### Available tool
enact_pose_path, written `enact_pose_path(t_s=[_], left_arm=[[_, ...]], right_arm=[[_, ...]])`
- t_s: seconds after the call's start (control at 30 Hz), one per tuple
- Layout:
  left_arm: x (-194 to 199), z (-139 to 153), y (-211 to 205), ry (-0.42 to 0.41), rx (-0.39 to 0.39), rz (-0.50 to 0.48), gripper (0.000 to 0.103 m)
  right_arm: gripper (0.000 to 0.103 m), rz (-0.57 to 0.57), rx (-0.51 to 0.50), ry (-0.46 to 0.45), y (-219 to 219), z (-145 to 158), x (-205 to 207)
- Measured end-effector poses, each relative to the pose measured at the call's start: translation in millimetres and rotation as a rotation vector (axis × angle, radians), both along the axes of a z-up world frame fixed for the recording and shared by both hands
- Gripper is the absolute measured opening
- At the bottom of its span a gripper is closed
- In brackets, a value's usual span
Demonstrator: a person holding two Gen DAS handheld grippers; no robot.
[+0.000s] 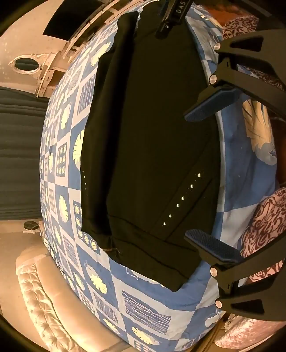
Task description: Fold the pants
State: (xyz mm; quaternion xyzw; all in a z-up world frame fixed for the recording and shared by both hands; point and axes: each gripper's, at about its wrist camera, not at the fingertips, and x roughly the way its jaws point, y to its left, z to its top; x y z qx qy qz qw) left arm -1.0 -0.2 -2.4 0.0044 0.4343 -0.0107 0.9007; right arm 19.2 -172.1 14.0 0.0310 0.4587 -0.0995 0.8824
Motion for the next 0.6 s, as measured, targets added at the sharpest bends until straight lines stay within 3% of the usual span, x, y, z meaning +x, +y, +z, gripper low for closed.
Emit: enact_pose_path(t_s=[0.6], left_arm=[[3.0, -1.5, 2.4, 0.009, -0.002, 0.003, 0.098]], right_arm=[[0.101, 0.024, 0.011, 0.020, 1.3, -5.4, 5.7]])
